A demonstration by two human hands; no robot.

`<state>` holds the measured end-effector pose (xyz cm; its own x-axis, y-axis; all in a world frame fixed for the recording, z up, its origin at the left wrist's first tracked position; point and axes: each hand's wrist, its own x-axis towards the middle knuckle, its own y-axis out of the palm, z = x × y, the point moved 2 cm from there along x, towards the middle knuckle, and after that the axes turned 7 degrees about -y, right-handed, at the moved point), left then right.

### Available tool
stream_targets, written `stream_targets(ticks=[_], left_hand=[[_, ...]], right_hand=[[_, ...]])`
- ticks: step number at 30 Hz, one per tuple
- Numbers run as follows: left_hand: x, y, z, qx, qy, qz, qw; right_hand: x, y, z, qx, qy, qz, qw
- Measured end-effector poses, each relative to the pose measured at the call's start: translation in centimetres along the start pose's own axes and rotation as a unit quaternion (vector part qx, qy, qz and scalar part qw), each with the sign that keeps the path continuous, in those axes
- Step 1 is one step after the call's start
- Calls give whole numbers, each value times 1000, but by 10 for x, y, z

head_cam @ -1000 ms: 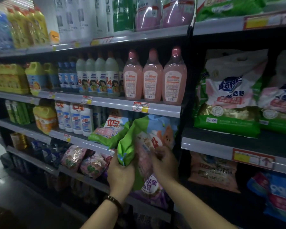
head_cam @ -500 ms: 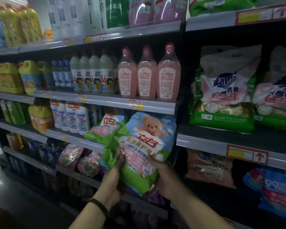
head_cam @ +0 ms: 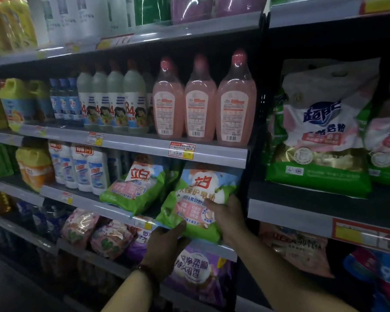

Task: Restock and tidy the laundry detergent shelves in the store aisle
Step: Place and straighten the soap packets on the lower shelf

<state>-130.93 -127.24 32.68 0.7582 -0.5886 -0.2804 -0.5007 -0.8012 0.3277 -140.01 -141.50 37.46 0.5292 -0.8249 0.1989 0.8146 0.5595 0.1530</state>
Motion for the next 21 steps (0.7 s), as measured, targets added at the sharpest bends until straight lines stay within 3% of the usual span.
stream_targets(ticks=[1, 3, 5, 8, 9, 12, 19, 21], left_hand=[[8, 4, -3, 32, 22, -4, 999], [22, 6, -8, 159, 105, -89, 978], [31, 10, -14, 316, 188, -198, 909], [40, 6, -9, 458, 288, -225, 810], [39, 8, -8, 502, 296, -202, 787], [46, 9, 6, 585, 230, -132, 766], [30, 4, 4, 685, 226, -160, 674], [25, 0, 6, 697, 229, -156, 662]], right_hand=[[10, 2, 5, -14, -17, 7, 1000], [26, 5, 7, -51, -50, 16, 997], [33, 3, -5, -79, -66, -6, 995], [47, -10, -41, -117, -77, -50, 989], [51, -13, -46, -142, -81, -55, 985], [46, -12, -32, -210, -78, -45, 973], [15, -7, -30, -297, -50, -35, 953], [13, -8, -29, -297, -48, -15, 953]])
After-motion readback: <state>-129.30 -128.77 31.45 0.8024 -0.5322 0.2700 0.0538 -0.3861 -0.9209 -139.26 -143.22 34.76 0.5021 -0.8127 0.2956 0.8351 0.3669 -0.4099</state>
